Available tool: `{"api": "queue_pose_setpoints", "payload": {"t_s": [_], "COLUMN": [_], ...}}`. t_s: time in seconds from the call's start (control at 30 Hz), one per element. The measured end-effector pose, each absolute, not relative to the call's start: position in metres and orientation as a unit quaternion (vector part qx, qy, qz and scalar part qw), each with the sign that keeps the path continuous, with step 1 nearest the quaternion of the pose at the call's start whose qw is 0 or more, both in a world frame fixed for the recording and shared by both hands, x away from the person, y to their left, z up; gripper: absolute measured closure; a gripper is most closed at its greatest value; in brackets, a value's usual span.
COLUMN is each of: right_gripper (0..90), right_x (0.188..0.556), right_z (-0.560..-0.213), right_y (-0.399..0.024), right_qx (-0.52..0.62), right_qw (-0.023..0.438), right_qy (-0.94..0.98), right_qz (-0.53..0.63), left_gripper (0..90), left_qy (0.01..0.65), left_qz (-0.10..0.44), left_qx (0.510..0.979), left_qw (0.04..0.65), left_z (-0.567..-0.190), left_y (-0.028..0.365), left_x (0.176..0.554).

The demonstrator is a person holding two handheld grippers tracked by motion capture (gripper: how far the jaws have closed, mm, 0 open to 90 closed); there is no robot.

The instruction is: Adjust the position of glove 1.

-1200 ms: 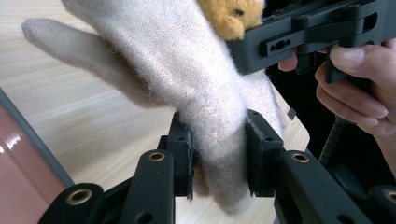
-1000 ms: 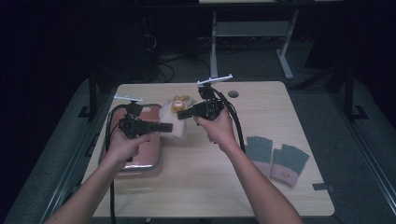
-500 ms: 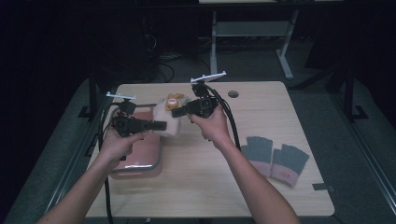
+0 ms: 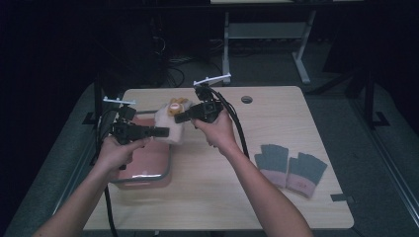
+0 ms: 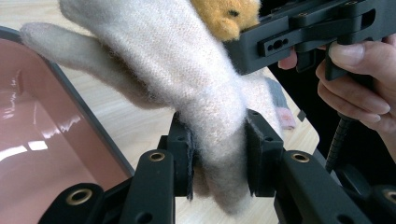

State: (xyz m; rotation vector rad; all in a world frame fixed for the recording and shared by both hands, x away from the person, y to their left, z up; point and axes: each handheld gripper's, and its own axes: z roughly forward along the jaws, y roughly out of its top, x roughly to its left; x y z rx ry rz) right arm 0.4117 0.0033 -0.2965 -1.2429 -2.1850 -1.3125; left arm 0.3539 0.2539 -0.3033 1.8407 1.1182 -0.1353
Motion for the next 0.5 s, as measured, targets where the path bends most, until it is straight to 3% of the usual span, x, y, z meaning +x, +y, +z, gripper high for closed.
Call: {"api": "queue_pose_setpoints", "payload": {"t_s": [0.5], "right_gripper": [82.6], "right_x": [0.415], "right_z": [-0.294], "right_y": [0.019], "right_qx": [-0.426], "right_qw": [0.160], "right_qy": [-0.762], "right_qz": [-0.460], "left_gripper": [67.2], "left_qy": [0.465], "left_qz": [-0.048], "left_qx": [0.747], "left_qw": [0.473], "left_z": [-0.300], "left_y": [0.269], "left_x": [0.352]}}
